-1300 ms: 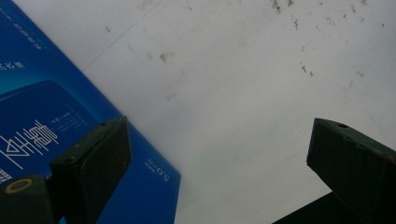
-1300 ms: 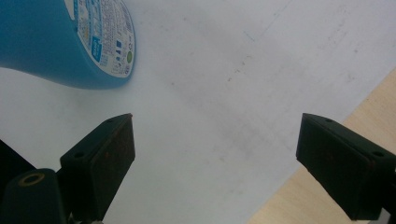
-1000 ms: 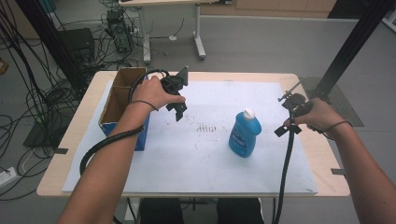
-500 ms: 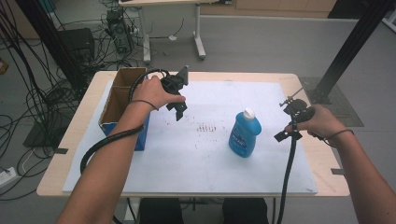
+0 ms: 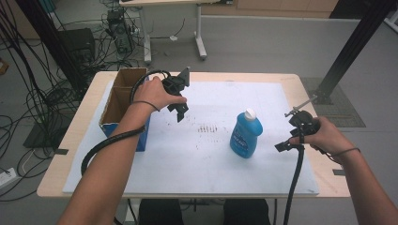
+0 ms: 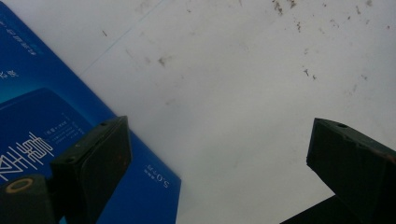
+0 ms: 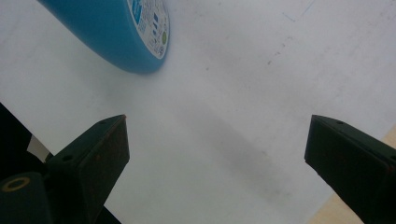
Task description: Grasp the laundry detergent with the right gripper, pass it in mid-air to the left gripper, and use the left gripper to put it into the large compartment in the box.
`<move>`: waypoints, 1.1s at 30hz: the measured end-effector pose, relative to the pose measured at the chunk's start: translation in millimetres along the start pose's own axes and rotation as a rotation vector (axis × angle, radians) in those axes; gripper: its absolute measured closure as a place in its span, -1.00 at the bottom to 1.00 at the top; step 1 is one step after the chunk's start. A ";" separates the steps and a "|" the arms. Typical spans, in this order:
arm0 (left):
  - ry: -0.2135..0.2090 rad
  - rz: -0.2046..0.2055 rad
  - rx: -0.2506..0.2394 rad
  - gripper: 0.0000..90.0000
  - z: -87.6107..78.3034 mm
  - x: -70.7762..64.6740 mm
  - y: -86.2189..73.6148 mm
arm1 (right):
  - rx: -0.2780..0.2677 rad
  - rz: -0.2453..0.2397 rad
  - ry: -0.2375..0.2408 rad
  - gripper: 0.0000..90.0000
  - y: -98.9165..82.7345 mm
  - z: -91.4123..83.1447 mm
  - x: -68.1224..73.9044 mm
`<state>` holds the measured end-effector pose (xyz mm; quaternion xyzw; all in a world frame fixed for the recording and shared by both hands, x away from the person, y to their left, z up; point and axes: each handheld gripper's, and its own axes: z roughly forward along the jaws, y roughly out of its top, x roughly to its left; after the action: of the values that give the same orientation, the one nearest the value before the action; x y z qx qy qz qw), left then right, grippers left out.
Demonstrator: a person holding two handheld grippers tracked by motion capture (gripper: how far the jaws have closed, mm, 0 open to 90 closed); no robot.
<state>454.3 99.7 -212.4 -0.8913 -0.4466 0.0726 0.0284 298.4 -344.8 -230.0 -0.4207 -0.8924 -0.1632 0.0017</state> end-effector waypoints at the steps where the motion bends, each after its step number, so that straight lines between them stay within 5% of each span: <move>1: 0.000 0.002 -0.002 -0.84 0.1 0.1 -0.2 | 0.000 0.003 0.001 -0.87 -2.1 0.4 -0.1; 33: 0.000 -0.002 -0.003 -0.85 1.2 1.6 -2.6 | -0.155 -0.048 0.037 -0.88 -47.5 16.9 22.3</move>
<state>453.0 102.6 -213.5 -0.8909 -0.4476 0.0720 0.0272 250.5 -351.3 -256.6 -0.3948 -0.8868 -0.2396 -0.0186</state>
